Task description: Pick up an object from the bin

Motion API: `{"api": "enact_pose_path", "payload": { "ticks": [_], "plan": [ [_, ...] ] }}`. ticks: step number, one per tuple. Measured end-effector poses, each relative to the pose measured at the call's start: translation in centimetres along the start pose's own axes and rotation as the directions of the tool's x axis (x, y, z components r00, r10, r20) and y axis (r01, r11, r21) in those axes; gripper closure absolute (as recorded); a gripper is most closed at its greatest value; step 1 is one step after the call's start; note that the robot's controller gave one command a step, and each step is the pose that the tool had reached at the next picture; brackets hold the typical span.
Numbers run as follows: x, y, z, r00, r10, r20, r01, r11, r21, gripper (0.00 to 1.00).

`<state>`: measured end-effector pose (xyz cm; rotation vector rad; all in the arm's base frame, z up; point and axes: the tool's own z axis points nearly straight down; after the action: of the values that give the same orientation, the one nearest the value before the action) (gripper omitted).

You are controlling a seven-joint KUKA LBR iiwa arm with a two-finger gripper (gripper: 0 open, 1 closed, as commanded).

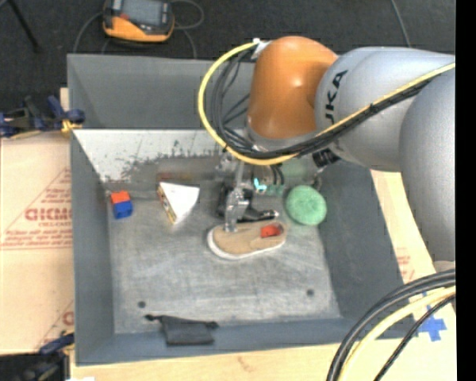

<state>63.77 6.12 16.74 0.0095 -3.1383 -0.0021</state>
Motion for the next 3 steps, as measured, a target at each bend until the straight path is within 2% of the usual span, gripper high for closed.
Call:
{"api": "enact_pose_path", "payload": {
  "ticks": [1, 2, 3],
  "plan": [
    [-0.2, 0.0, -0.5, 1.000, 0.001, 0.008, -0.001, 1.000, -0.001, 0.00],
    [-0.2, -6.1, 6.6, 0.998, 0.066, 0.020, -0.066, 0.998, -0.003, 0.00],
    [-0.2, -7.2, 7.7, 0.997, 0.071, 0.019, -0.071, 0.997, 0.000, 0.00]
  ]
}}
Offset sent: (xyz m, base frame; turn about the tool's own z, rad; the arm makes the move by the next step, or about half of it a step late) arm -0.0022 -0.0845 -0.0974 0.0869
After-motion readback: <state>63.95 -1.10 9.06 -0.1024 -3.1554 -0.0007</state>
